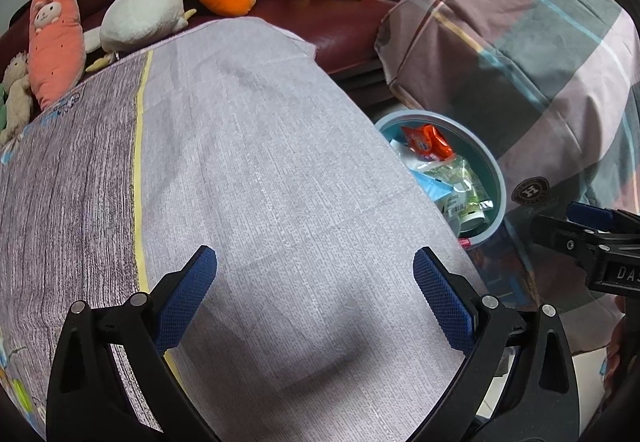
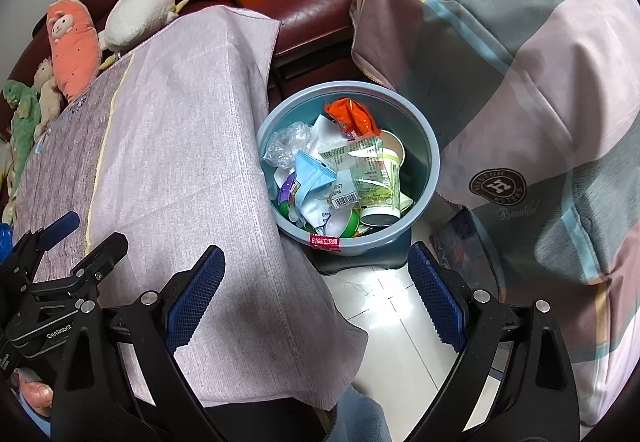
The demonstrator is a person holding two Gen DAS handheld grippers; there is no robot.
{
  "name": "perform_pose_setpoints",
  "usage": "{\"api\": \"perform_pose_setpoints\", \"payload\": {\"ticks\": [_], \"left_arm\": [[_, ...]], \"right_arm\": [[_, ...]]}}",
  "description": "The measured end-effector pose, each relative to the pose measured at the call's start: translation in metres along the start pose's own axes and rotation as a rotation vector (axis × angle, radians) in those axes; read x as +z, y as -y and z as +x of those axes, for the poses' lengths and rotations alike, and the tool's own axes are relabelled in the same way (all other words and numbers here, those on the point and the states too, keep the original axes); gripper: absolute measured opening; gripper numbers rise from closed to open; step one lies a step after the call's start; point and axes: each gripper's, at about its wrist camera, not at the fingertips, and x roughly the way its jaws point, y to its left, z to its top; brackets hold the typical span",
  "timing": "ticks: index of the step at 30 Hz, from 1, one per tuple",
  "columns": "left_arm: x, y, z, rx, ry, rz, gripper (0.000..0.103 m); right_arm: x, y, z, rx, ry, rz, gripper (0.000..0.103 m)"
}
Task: Collect trash
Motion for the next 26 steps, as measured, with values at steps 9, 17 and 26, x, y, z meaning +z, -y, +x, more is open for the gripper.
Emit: {"api": "perform_pose_setpoints", "payload": {"ticks": [9, 17, 26], "left_arm": [[-0.0012, -0.0052, 0.0052, 0.013, -0.009, -0.013, 0.099], [-0.0024, -0.0063, 0.0056, 0.016, -0.012, -0.020, 0.099], [-0.0025, -0.0062, 0.0028, 0.034, -0.019, -0.023, 0.099]], "right_arm": [[0.0022, -0.0042, 0.0045, -0.002, -0.008, -0.003, 0.089], [0.0023, -0.0064, 0.0064, -0.002, -0.012, -0.007, 0.089], [0.0013, -0.0057, 0.0001, -0.007, -0.003, -0.004, 0.089]]}}
